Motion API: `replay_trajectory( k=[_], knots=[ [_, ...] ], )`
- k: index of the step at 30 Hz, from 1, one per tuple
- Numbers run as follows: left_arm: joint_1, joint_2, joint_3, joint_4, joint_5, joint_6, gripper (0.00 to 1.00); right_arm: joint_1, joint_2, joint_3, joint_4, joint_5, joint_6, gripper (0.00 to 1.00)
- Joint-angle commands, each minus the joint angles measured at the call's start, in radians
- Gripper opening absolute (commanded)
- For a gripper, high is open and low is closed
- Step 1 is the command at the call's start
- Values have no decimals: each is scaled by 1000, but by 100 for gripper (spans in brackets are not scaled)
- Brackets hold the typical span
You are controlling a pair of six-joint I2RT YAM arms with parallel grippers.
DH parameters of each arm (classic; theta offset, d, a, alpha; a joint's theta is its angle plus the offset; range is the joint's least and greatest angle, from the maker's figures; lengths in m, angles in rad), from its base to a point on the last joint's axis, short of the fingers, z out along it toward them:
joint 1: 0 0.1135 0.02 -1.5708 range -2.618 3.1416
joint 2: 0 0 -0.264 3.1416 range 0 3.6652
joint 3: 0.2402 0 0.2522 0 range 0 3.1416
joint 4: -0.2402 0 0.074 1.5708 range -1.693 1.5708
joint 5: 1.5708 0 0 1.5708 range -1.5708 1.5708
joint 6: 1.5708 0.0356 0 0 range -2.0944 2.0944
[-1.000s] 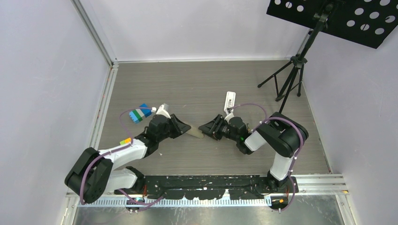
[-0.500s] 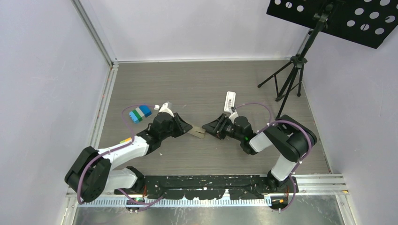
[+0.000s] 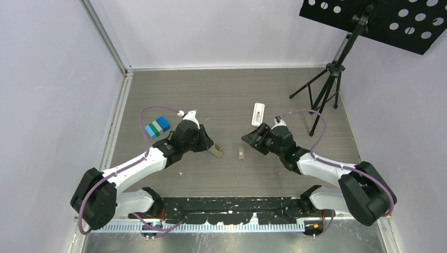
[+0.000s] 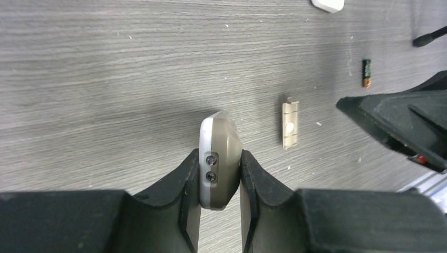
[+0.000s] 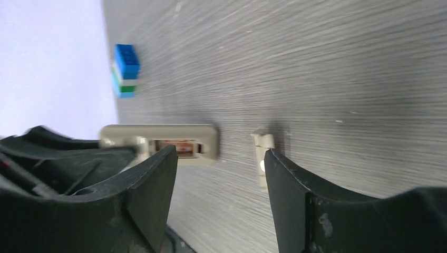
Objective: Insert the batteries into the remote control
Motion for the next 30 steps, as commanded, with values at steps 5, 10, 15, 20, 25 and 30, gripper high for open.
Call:
replay_trajectory(
  k=[5,10,15,20,25,30],
  knots=[
    [-1,-9,109,-253,38,261,0,-9,-170,124,-361,-108,-363,77],
    [-1,-57,154,-196,381,359,0,-9,-226,144,-273,-461,-487,83],
    [-1,-92,160,-115,730,386,0,1,-250,161,-251,-630,-529,83],
    [-2,-118,154,-58,863,379,0,101,-262,177,-228,-683,-548,83],
    [-2,-131,147,36,954,347,0,241,-206,211,-330,-646,-644,81],
    [-1,-142,152,79,1001,339,0,264,-194,211,-242,-661,-583,59]
  ],
)
